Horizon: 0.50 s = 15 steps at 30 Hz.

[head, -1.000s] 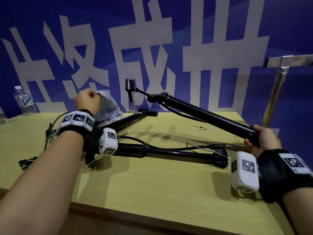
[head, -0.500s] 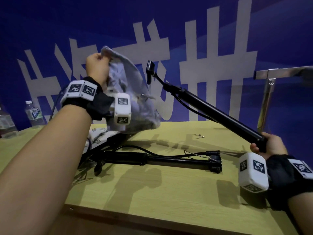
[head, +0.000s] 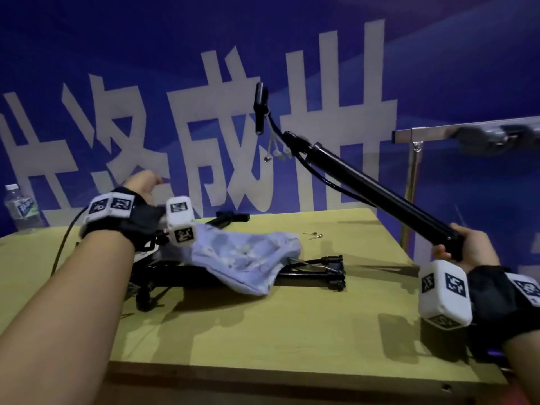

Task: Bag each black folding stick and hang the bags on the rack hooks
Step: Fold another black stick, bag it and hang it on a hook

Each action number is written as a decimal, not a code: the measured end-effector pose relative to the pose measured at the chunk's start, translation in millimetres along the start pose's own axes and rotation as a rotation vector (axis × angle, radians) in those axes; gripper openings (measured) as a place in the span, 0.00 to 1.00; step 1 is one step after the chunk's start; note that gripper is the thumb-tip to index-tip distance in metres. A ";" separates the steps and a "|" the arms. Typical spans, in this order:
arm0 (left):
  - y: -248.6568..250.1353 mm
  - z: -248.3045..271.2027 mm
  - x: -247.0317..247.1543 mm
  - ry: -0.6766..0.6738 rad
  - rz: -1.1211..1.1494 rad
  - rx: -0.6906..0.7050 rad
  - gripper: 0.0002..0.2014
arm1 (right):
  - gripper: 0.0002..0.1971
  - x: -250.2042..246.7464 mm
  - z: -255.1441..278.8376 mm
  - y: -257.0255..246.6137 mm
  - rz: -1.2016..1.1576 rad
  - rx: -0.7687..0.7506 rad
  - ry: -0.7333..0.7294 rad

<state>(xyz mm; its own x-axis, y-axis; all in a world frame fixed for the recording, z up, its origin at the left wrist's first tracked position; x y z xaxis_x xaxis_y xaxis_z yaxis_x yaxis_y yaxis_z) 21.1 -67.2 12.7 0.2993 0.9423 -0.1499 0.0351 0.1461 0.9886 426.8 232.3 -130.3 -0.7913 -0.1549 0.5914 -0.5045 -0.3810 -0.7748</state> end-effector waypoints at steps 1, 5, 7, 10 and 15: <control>2.5 2.7 7.3 -0.038 0.009 -0.004 0.26 | 0.12 0.6 0.8 -0.8 0.014 -0.016 -0.001; 17.5 39.1 56.7 -0.394 0.088 0.020 0.31 | 0.11 4.4 4.7 2.9 0.051 -0.059 0.016; 17.2 47.7 74.3 -0.542 0.150 -0.012 0.38 | 0.11 6.8 7.8 5.4 0.064 -0.064 0.009; 15.0 59.3 88.7 -0.643 0.226 -0.063 0.34 | 0.11 7.8 13.2 3.9 0.103 -0.101 0.032; 4.2 73.9 111.6 -0.560 0.194 -0.063 0.45 | 0.07 8.4 16.2 -1.7 0.170 -0.172 0.091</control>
<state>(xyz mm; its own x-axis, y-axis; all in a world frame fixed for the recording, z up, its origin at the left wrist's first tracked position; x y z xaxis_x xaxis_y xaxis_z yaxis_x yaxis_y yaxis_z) 125.0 16.3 0.9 0.7528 0.6535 0.0785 -0.1219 0.0213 0.9923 426.6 216.8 -120.4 -0.8934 -0.1180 0.4334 -0.4072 -0.1947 -0.8924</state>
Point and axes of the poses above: each hand's wrist, its own z-axis away from the middle knuckle, its own x-axis out of the palm, y = z × x, the point moved 4 cm from there along -z, towards the middle knuckle, and after that the axes turned 1 degree about -x, right-handed, at the moved point
